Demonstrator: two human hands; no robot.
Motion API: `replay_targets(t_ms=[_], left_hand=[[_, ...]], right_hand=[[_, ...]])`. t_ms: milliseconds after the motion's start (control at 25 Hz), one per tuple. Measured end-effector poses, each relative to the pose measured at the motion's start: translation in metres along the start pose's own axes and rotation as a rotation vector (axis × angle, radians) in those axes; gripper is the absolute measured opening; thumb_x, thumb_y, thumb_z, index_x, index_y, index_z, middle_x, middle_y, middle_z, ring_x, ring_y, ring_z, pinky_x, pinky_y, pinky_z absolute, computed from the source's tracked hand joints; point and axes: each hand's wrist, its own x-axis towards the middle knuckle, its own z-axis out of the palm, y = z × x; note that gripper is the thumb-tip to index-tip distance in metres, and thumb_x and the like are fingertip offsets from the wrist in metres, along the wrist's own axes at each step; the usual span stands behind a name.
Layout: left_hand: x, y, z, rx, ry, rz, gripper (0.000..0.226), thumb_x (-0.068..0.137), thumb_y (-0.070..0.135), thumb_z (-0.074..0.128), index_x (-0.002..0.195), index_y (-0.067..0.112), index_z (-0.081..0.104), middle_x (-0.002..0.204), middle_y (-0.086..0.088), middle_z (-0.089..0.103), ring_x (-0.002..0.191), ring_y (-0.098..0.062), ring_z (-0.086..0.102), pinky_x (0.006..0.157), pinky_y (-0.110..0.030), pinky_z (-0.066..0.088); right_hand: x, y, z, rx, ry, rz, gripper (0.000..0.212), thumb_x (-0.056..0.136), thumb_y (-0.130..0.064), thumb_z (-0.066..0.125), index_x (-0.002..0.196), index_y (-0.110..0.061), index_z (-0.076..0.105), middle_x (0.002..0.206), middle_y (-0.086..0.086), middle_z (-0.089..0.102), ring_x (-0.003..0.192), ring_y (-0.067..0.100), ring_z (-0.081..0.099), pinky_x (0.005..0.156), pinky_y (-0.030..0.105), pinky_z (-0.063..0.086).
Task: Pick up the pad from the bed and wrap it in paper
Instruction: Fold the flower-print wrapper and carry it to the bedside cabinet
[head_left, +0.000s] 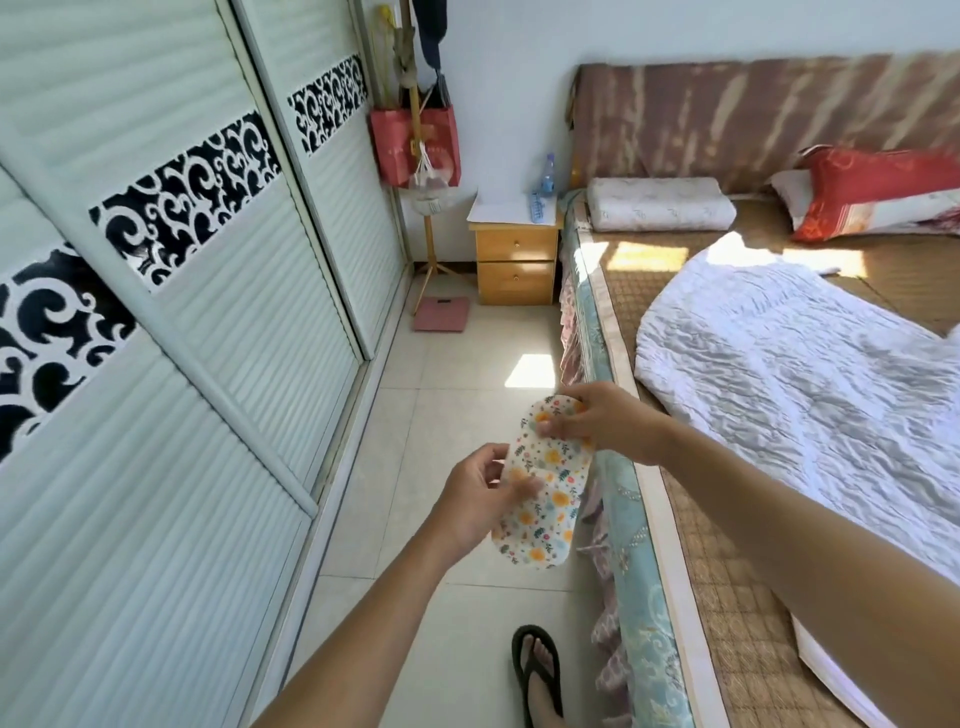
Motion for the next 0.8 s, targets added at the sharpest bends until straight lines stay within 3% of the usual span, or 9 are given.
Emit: replay_targets(t_ms=[120,240,320,360,480,600,680,800], left_hand=[[0.074,0.02,-0.016,0.023,-0.021,-0.02,0.016,0.075,0.025,0.075,0.089,0.021,0.067,0.093,0.006,0.073,0.088,-0.01,0.069,0.07,-0.019,0.055],[0.135,0.039,-0.025,-0.028,0.014,0.0,0.008,0.078,0.014,0.073,0.083,0.02,0.07,0.086,0.006,0.075,0.083,-0.008,0.069,0.069,-0.016,0.053],[0.176,0.052,-0.031,-0.04,0.047,0.02,0.009,0.079,0.012,0.071,0.084,0.02,0.071,0.084,0.008,0.074,0.078,-0.002,0.069,0.066,-0.011,0.051],[0.195,0.058,-0.036,-0.047,0.065,0.027,0.01,0.079,0.012,0.071,0.083,0.02,0.071,0.083,0.008,0.074,0.075,0.002,0.068,0.063,-0.009,0.049],[0.251,0.069,-0.048,-0.085,0.09,0.041,0.009,0.079,0.011,0.072,0.087,0.016,0.071,0.083,0.003,0.073,0.075,-0.001,0.068,0.064,-0.011,0.051],[0.31,0.078,-0.063,-0.073,0.078,0.049,0.011,0.08,0.013,0.071,0.09,0.01,0.071,0.085,-0.004,0.072,0.078,-0.011,0.067,0.067,-0.017,0.054],[0.353,0.08,-0.075,-0.045,0.056,0.041,0.011,0.08,0.015,0.071,0.089,0.01,0.071,0.088,-0.006,0.072,0.08,-0.013,0.066,0.071,-0.021,0.055],[0.423,0.085,-0.1,-0.01,0.034,0.052,0.01,0.08,0.019,0.071,0.089,0.016,0.07,0.089,-0.003,0.074,0.083,-0.013,0.069,0.072,-0.023,0.055]], right_hand=[[0.067,-0.018,-0.049,-0.002,0.045,-0.014,0.034,0.079,-0.012,0.071,0.11,-0.002,0.061,0.09,0.008,0.069,0.075,0.016,0.071,0.062,0.023,0.06],[0.119,-0.023,-0.084,-0.162,0.052,-0.039,0.057,0.081,-0.018,0.071,0.132,-0.018,0.046,0.115,0.012,0.057,0.099,0.027,0.064,0.076,0.035,0.059],[0.15,-0.027,-0.106,-0.221,0.042,-0.117,0.053,0.084,-0.025,0.066,0.133,-0.019,0.047,0.13,0.011,0.053,0.114,0.026,0.057,0.092,0.041,0.053],[0.164,-0.028,-0.116,-0.231,0.013,-0.153,0.047,0.085,-0.028,0.064,0.129,-0.018,0.052,0.133,0.008,0.055,0.117,0.021,0.056,0.095,0.036,0.052],[0.201,-0.032,-0.133,-0.283,-0.116,-0.169,0.04,0.085,-0.033,0.064,0.122,-0.019,0.06,0.123,0.0,0.065,0.106,0.008,0.063,0.08,0.012,0.052],[0.249,-0.034,-0.143,-0.231,-0.109,-0.142,0.042,0.079,-0.028,0.073,0.118,-0.015,0.063,0.112,0.005,0.071,0.1,0.014,0.068,0.087,0.025,0.056],[0.291,-0.036,-0.155,-0.197,-0.074,-0.123,0.049,0.078,-0.025,0.075,0.123,-0.013,0.059,0.12,0.007,0.067,0.106,0.018,0.064,0.095,0.037,0.053],[0.358,-0.045,-0.183,-0.191,-0.123,-0.099,0.058,0.077,-0.022,0.075,0.131,-0.017,0.052,0.13,0.002,0.06,0.116,0.015,0.058,0.099,0.036,0.05]])
